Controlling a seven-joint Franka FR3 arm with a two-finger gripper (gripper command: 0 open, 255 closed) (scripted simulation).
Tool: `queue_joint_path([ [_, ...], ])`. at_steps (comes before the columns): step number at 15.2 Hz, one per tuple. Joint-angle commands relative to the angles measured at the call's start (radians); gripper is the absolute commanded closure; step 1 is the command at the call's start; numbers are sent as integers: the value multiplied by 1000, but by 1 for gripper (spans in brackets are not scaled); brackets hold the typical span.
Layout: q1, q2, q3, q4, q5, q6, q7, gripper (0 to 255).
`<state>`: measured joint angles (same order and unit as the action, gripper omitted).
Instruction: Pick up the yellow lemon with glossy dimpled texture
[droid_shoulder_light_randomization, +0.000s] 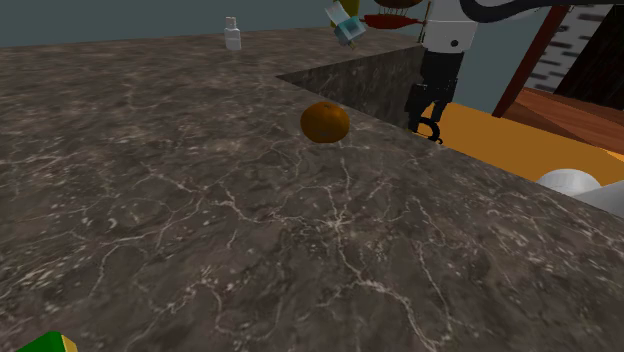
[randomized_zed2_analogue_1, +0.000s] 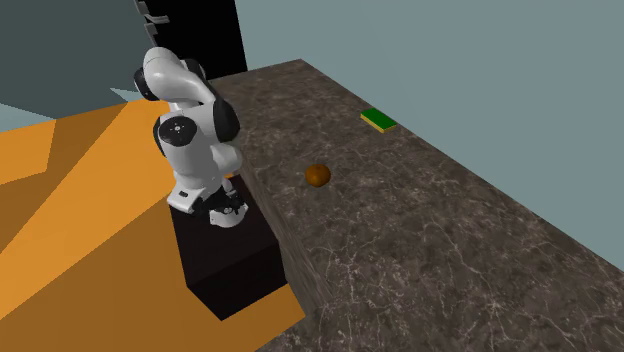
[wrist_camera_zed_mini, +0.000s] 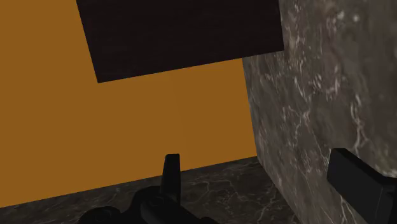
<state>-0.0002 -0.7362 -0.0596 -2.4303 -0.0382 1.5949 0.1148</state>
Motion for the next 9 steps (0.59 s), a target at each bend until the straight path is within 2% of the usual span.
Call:
queue_joint_path([
  [1,0,0,0,0,0,0,0,0],
  [9,5,-19,236,98,92,-10,359,0],
])
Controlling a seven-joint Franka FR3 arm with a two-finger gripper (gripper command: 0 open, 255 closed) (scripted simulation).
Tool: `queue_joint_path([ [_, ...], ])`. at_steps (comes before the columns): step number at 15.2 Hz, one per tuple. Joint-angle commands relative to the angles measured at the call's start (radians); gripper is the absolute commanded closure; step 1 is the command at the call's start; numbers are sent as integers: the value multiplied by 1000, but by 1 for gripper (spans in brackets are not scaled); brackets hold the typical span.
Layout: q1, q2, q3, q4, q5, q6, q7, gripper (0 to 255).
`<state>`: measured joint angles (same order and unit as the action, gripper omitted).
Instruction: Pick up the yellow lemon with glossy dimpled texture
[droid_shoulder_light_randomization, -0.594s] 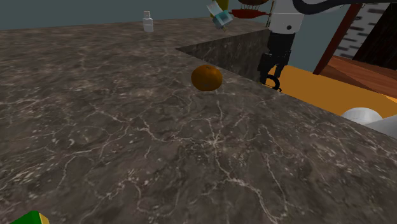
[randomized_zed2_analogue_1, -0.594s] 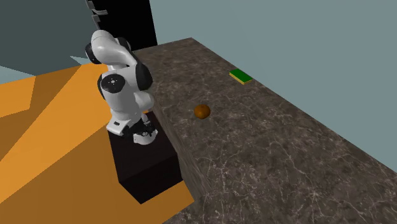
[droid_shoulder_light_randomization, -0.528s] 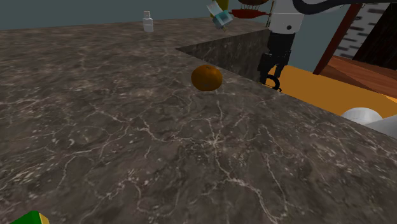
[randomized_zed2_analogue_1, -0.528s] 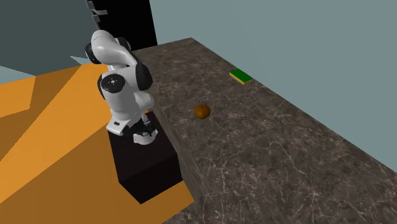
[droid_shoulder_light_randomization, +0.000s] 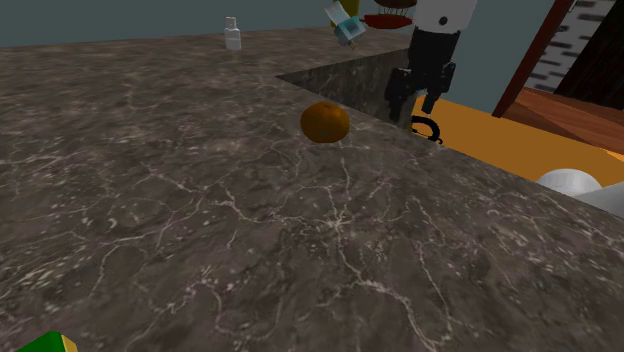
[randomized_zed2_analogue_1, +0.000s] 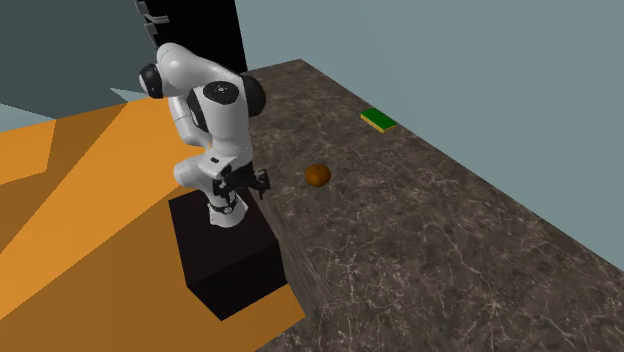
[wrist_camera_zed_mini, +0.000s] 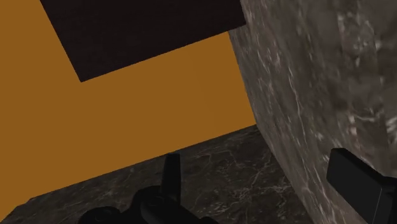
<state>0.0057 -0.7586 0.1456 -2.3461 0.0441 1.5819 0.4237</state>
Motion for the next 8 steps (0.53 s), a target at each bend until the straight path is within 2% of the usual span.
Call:
queue_joint_path([
  [1,-4,10,61,33,17,3,95,0],
  [8,-51,111,280,219,26,-7,415,0],
])
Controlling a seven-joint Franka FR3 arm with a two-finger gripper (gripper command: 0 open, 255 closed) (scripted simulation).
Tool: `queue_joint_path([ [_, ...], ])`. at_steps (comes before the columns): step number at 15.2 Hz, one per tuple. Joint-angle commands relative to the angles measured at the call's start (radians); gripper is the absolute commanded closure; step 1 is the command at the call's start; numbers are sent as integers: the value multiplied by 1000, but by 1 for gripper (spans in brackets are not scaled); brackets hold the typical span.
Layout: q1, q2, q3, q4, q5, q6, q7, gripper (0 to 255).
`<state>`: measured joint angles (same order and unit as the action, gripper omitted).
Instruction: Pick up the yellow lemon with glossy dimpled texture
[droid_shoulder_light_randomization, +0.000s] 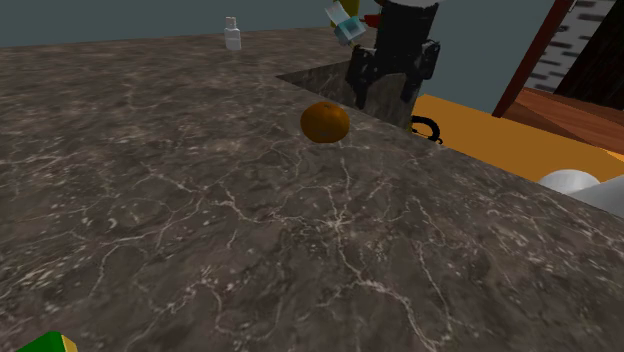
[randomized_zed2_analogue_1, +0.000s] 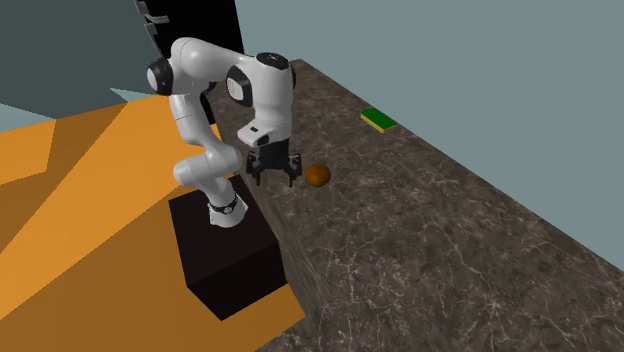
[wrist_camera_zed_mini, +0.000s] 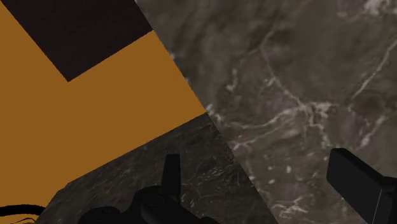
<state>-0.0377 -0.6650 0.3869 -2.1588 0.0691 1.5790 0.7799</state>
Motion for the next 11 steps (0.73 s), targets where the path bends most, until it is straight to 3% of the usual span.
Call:
queue_joint_path([
  [1,-18,39,72,66,-4,-8,105,0],
  [5,-76,145,216,220,-50,-35,299,0],
  [9,-151,292,388,406,-144,-87,506,0],
  [11,-146,280,385,370,-137,-61,508,0],
])
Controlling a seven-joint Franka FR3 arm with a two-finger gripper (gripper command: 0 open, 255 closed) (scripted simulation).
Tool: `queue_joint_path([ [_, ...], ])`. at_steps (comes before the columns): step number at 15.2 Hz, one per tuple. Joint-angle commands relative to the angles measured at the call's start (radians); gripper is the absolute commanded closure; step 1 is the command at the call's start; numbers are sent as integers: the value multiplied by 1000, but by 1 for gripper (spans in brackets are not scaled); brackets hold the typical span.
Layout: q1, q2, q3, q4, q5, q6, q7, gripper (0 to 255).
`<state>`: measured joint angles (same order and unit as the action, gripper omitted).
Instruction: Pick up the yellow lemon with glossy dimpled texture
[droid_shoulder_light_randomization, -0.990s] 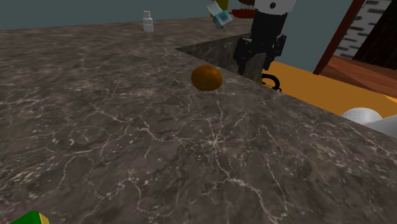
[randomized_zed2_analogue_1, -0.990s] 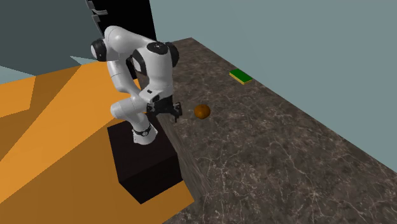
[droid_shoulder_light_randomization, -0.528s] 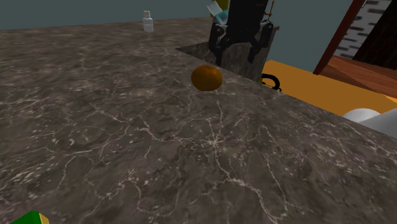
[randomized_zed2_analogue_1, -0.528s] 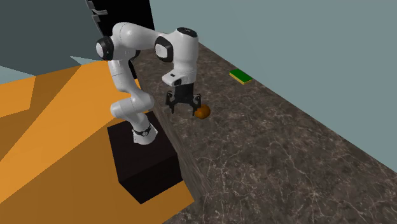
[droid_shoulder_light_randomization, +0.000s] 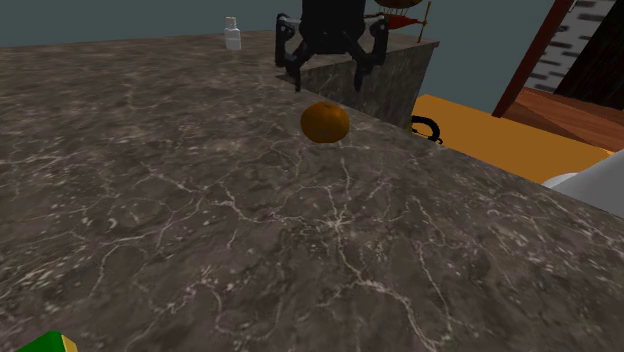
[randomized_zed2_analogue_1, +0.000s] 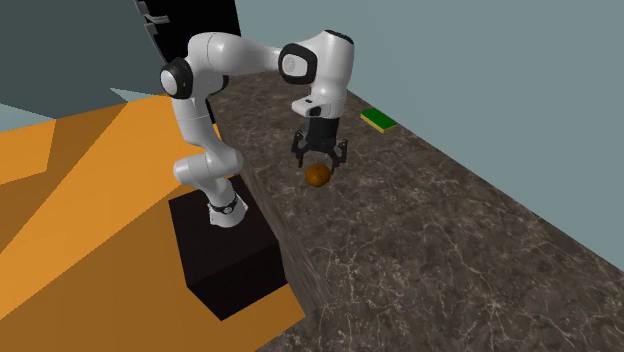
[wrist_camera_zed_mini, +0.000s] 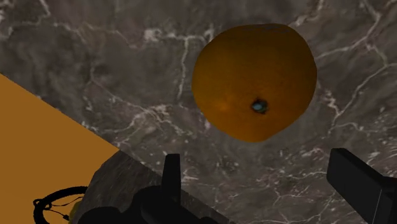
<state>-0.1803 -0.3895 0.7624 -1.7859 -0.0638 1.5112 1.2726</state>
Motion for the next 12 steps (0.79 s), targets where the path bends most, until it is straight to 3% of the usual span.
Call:
queue_joint_path([
  [1,-1,0,8,-20,-1,21,16,0],
  [7,9,-20,5,-97,11,81,22,0],
  [8,10,-21,5,-99,11,81,23,255],
  [12,10,-20,4,-99,11,81,22,255],
])
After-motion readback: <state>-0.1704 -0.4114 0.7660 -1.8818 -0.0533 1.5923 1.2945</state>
